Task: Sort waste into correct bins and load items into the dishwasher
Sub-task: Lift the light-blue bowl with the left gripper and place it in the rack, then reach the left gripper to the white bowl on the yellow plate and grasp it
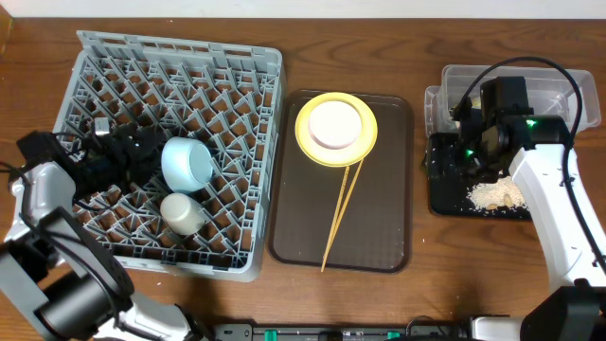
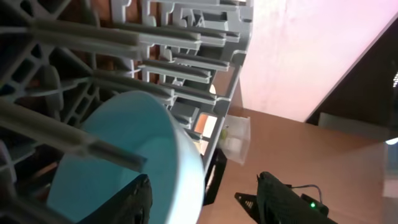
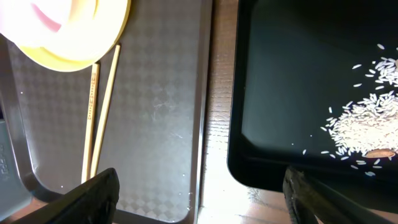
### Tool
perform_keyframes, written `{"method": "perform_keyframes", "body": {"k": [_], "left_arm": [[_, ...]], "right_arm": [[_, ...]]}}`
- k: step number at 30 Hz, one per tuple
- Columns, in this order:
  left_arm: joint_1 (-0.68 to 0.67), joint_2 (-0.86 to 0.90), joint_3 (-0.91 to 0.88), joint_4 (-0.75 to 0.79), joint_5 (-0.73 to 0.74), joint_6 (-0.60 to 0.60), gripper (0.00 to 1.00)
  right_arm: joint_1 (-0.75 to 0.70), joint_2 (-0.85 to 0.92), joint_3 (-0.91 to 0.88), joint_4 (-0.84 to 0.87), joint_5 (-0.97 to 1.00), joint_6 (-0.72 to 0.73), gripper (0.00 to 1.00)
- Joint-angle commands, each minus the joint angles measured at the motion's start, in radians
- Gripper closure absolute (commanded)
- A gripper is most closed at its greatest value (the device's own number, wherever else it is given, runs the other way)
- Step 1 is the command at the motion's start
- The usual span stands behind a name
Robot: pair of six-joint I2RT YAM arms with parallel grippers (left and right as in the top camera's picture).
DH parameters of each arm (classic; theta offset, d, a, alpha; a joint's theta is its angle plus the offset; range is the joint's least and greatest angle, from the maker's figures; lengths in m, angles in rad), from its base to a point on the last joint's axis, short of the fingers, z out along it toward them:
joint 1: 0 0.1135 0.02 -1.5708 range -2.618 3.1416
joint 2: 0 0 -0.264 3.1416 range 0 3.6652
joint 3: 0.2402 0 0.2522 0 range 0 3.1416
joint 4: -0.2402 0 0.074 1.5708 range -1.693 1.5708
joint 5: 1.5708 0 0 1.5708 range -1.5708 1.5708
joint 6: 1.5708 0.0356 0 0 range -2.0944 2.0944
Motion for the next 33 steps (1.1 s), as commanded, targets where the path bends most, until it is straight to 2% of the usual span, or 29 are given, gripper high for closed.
{"method": "perform_keyframes", "body": {"k": [1, 5, 7, 9, 10, 12, 14, 18, 21, 26, 33], "left_arm": [[-0.001, -0.132, 0.010, -0.006, -0.121, 0.017, 0.47], [-0.024, -0.259, 0.010, -0.006, -0.254, 0.017, 0.47], [-0.051, -0.328, 0.010, -0.005, -0.286, 0.017, 0.47], [-0.092, -0.386, 0.011, -0.003, -0.316, 0.017, 0.47], [-0.118, -0.410, 0.013, -0.002, -0.333, 0.017, 0.47], [-0.193, -0.452, 0.021, 0.000, -0.387, 0.017, 0.47], [-0.332, -0.480, 0.055, 0.000, -0.482, 0.016, 0.46], [-0.538, -0.467, 0.138, -0.002, -0.620, 0.009, 0.46], [-0.700, -0.440, 0.200, -0.002, -0.797, 0.011, 0.43], [-0.925, -0.357, 0.255, 0.047, -1.047, 0.124, 0.35], [-1.112, -0.172, 0.255, 0.236, -1.112, 0.186, 0.35]], "right_arm": [[-0.013, -0.019, 0.010, -0.002, 0.002, -0.008, 0.18], [-0.014, -0.019, 0.010, -0.002, 0.002, -0.008, 0.16], [-0.014, -0.019, 0.010, -0.002, 0.002, -0.008, 0.13], [-0.014, -0.019, 0.010, -0.002, 0.002, -0.008, 0.06], [-0.014, -0.019, 0.010, -0.002, 0.002, -0.008, 0.01], [-0.014, -0.019, 0.010, -0.002, 0.002, -0.009, 0.01], [-0.014, -0.019, 0.010, -0.002, 0.002, -0.025, 0.01], [-0.015, -0.019, 0.010, -0.006, 0.002, -0.026, 0.01], [-0.016, -0.019, 0.010, -0.023, 0.028, -0.026, 0.01], [-0.016, -0.019, 0.010, -0.067, 0.195, 0.031, 0.01], [-0.016, -0.019, 0.010, -0.080, 0.208, 0.030, 0.01]]}}
